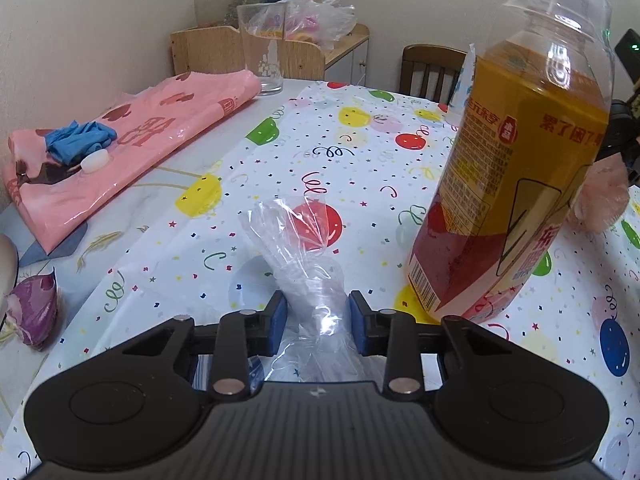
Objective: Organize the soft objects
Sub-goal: 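Close the left tool on the plastic bag while the right tool grasps the pink puff, then lift and carry the plastic bag and pink puff with both tools into the box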
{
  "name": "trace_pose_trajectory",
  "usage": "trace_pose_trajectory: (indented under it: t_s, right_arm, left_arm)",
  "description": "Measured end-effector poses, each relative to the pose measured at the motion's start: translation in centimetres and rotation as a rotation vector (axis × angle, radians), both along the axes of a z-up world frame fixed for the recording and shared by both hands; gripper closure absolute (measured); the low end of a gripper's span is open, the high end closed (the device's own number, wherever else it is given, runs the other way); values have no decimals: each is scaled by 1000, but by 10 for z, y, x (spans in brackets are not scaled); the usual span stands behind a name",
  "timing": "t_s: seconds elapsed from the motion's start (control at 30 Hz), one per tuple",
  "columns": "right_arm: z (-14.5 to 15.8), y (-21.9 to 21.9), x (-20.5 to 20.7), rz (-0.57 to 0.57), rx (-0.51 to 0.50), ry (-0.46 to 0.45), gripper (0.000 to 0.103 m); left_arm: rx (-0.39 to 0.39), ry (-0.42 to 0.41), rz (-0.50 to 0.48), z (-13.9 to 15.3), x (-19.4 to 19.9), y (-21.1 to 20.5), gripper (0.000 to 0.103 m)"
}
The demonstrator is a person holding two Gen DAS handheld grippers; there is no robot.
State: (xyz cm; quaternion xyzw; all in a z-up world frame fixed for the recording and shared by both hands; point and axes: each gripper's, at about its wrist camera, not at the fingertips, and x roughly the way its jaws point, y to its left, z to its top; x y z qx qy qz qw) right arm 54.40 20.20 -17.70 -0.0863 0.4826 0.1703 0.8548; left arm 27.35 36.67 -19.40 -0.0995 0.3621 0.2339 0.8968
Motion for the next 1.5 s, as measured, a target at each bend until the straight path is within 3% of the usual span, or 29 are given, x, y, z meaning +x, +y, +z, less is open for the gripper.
trace_pose_trajectory:
  t_s: [0.23, 0.67, 1.1, 1.5]
  right_arm:
    - [22, -8, -10, 29, 20, -33, 66]
    - [80, -41, -60, 75, 147, -30, 67]
    - [131, -85, -145, 149, 293, -1, 67]
    - [167, -167, -223, 144, 363, -31, 66]
  left_arm:
    - [-11, 3, 15, 3, -1, 2, 71]
    - [-30, -27, -3, 32, -20, -5, 71]
    - [-71, -92, -46, 80, -54, -23, 71]
    - [-91, -157, -183, 125, -79, -78, 71]
